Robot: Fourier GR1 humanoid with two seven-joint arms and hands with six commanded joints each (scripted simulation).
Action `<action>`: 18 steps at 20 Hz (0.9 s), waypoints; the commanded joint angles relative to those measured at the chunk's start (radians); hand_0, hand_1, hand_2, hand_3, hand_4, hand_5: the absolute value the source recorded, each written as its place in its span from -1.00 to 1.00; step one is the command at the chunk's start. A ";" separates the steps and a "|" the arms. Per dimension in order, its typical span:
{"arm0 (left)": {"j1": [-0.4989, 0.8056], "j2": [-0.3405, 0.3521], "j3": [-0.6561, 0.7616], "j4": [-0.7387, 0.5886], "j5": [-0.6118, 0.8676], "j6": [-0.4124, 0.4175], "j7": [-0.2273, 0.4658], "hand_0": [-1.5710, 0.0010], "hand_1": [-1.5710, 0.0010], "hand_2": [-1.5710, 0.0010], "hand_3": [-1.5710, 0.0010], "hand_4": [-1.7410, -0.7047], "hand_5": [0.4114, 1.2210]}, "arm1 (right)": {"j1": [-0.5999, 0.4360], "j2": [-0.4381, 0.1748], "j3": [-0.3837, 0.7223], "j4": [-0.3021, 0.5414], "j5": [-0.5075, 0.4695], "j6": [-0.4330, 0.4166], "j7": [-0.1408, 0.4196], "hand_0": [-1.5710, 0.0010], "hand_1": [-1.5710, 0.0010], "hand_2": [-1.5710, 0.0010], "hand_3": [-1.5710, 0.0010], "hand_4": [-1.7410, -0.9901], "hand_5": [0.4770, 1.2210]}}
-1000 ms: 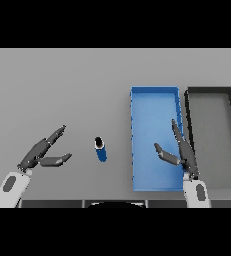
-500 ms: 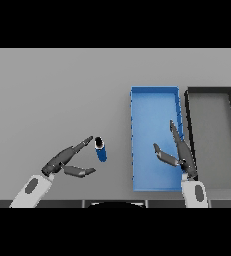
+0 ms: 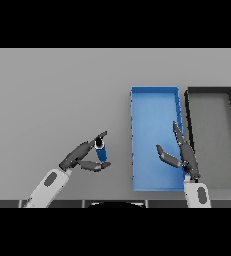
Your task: Pick up the blue pipe and place it into the blue bin.
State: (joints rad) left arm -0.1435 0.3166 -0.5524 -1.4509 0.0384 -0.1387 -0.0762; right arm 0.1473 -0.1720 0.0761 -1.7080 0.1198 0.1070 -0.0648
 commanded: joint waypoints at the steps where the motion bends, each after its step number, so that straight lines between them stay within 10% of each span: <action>1: -0.012 -0.017 -0.010 0.019 -0.022 0.013 -0.006 1.00 1.00 1.00 1.00 0.09 -0.80 | 0.003 0.001 0.000 -0.004 -0.007 0.004 0.005 1.00 1.00 1.00 1.00 0.11 -0.50; 8: -0.050 -0.110 -0.003 0.093 0.028 -0.009 -0.029 1.00 0.89 0.73 0.75 -0.10 -0.52 | -0.009 0.001 -0.004 0.002 -0.007 0.001 0.012 1.00 1.00 1.00 1.00 0.12 -0.50; 12: -0.032 -0.149 0.002 0.100 0.070 -0.020 -0.036 0.00 -0.13 -0.23 -0.25 -0.55 0.38 | -0.018 0.003 -0.001 0.013 0.008 -0.007 0.006 1.00 1.00 1.00 1.00 0.14 -0.50; 18: -0.020 -0.150 -0.030 0.070 0.039 0.006 -0.065 -0.74 -0.77 -0.80 -0.76 -0.86 0.84 | -0.006 -0.008 0.001 -0.005 0.014 -0.003 -0.001 1.00 1.00 1.00 1.00 0.21 -0.50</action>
State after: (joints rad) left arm -0.1635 0.1666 -0.5827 -1.3810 0.0802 -0.1355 -0.1451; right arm 0.1413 -0.1806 0.0773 -1.7129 0.1331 0.1036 -0.0689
